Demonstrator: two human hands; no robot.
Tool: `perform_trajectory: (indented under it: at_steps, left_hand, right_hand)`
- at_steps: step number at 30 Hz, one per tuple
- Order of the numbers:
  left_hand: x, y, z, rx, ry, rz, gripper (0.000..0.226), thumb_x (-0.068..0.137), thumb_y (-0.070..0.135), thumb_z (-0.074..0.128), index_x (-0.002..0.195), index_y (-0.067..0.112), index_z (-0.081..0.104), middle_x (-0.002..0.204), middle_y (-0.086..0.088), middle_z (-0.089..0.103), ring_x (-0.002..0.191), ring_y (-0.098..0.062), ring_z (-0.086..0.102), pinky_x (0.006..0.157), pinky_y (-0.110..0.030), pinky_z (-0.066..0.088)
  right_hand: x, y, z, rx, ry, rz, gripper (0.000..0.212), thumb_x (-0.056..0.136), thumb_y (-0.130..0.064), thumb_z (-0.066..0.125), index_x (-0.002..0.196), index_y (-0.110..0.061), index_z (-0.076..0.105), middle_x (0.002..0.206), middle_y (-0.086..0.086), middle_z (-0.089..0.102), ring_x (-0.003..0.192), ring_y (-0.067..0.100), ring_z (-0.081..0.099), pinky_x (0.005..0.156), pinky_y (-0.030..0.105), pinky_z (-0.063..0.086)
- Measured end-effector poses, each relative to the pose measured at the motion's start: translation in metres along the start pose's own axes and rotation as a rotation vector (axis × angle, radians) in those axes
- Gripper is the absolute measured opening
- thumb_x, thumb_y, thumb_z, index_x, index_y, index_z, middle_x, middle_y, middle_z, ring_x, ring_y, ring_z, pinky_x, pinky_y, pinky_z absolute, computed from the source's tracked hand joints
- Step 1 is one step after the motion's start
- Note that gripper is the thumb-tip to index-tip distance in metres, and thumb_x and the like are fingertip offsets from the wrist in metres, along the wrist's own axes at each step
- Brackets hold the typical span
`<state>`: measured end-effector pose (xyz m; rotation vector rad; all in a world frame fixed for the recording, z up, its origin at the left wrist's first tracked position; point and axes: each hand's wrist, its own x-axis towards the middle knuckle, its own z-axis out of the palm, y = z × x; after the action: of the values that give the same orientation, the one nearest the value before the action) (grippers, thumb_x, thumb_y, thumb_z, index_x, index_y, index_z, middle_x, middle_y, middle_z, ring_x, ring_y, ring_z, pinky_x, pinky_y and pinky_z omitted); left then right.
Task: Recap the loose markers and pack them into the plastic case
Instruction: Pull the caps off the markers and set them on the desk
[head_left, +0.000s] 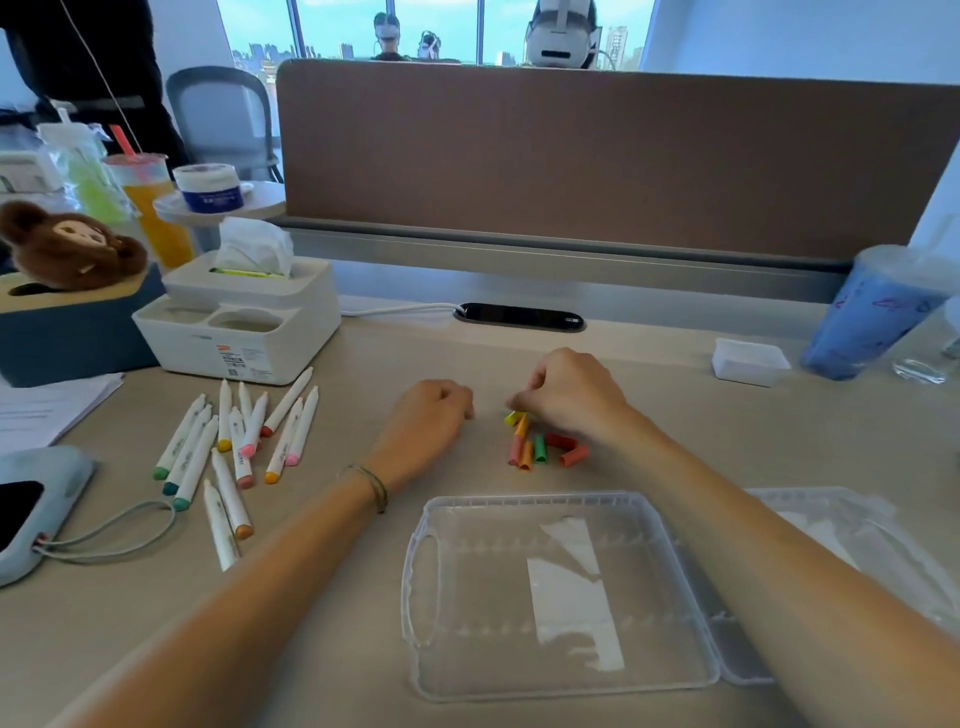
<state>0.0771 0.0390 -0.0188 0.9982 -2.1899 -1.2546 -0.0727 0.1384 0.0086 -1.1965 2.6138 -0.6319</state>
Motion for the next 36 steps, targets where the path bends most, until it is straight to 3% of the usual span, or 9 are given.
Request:
perform_trajectory:
  at_steps: [5,9,12,17,22,25,28,31,36]
  left_hand:
    - [-0.006,0.014,-0.011,-0.855,-0.267,-0.199,0.032,0.102,0.030,0.032,0.081,0.014,0.050,0.054,0.000,0.034,0.043,-0.011,0.027,0.037,-0.020,0.023]
    - [-0.007,0.017,-0.013,-1.045,-0.315,-0.160,0.037,0.101,0.037,0.033,0.082,0.012,0.052,0.059,-0.003,0.040,0.045,-0.011,0.031,0.037,-0.019,0.023]
    - [-0.006,0.018,-0.010,-1.051,-0.301,-0.239,0.049,0.099,0.051,0.037,0.072,0.014,0.051,0.063,-0.004,0.048,0.045,-0.011,0.034,0.036,-0.016,0.021]
    - [-0.007,0.020,-0.001,-0.553,-0.210,-0.374,0.043,0.094,0.047,0.057,0.062,0.017,0.051,0.064,-0.002,0.055,0.045,-0.013,0.037,0.037,-0.018,0.023]
    - [-0.007,0.016,0.022,0.163,-0.082,-0.005,0.030,0.080,0.037,0.075,0.064,0.014,0.064,0.061,0.006,0.059,0.058,-0.010,0.053,0.053,-0.024,0.044]
    - [-0.010,0.017,0.030,0.440,-0.050,0.091,0.027,0.079,0.045,0.074,0.073,0.020,0.065,0.074,0.004,0.065,0.073,-0.014,0.061,0.063,-0.029,0.050]
    - [-0.017,0.023,0.032,0.695,-0.017,0.163,0.032,0.090,0.048,0.062,0.084,0.017,0.064,0.082,-0.001,0.065,0.073,-0.018,0.058,0.062,-0.031,0.048]
    - [-0.025,0.031,0.034,1.049,0.057,0.339,0.033,0.099,0.044,0.046,0.090,0.015,0.058,0.091,-0.006,0.064,0.074,-0.024,0.052,0.064,-0.032,0.038]
    - [-0.019,0.031,0.029,1.217,0.036,0.387,0.022,0.102,0.027,0.044,0.103,0.012,0.060,0.103,-0.010,0.067,0.094,-0.030,0.064,0.067,-0.033,0.036]
  right_hand:
    - [-0.003,-0.008,0.002,-0.271,0.077,-0.030,0.045,0.078,-0.059,0.077,0.072,-0.017,0.063,0.069,0.000,0.064,0.061,0.016,0.058,0.052,0.027,0.039]
    - [0.000,-0.005,0.008,-0.248,0.067,-0.060,0.043,0.082,-0.055,0.076,0.071,-0.016,0.063,0.064,0.000,0.062,0.057,0.015,0.057,0.051,0.026,0.037]
    - [0.006,0.000,0.007,0.055,0.035,-0.054,0.043,0.084,-0.049,0.076,0.072,-0.007,0.073,0.063,0.004,0.063,0.059,0.018,0.058,0.053,0.027,0.038]
    - [0.005,0.015,-0.013,1.070,-0.223,0.171,0.034,0.092,-0.042,0.066,0.095,-0.009,0.075,0.071,0.005,0.057,0.052,0.012,0.040,0.050,0.026,0.029]
    - [0.000,0.025,-0.023,1.527,-0.358,0.224,0.029,0.094,-0.024,0.045,0.099,-0.004,0.065,0.075,0.011,0.061,0.054,0.017,0.043,0.043,0.021,0.033]
    - [0.002,0.026,-0.024,1.444,-0.317,0.271,0.027,0.096,-0.025,0.043,0.083,-0.008,0.060,0.064,0.007,0.055,0.048,0.015,0.040,0.038,0.018,0.028]
    - [0.004,0.025,-0.023,1.045,-0.254,0.220,0.022,0.094,-0.022,0.050,0.075,-0.013,0.055,0.055,0.002,0.041,0.041,0.012,0.030,0.037,0.019,0.022]
    - [0.004,0.019,-0.019,0.501,-0.136,0.082,0.022,0.087,-0.023,0.061,0.074,-0.008,0.069,0.067,0.009,0.059,0.057,0.018,0.049,0.051,0.026,0.037]
    - [0.013,0.013,-0.005,0.040,-0.103,-0.019,0.032,0.081,-0.040,0.068,0.066,-0.012,0.074,0.061,0.004,0.071,0.068,0.025,0.070,0.068,0.037,0.055]
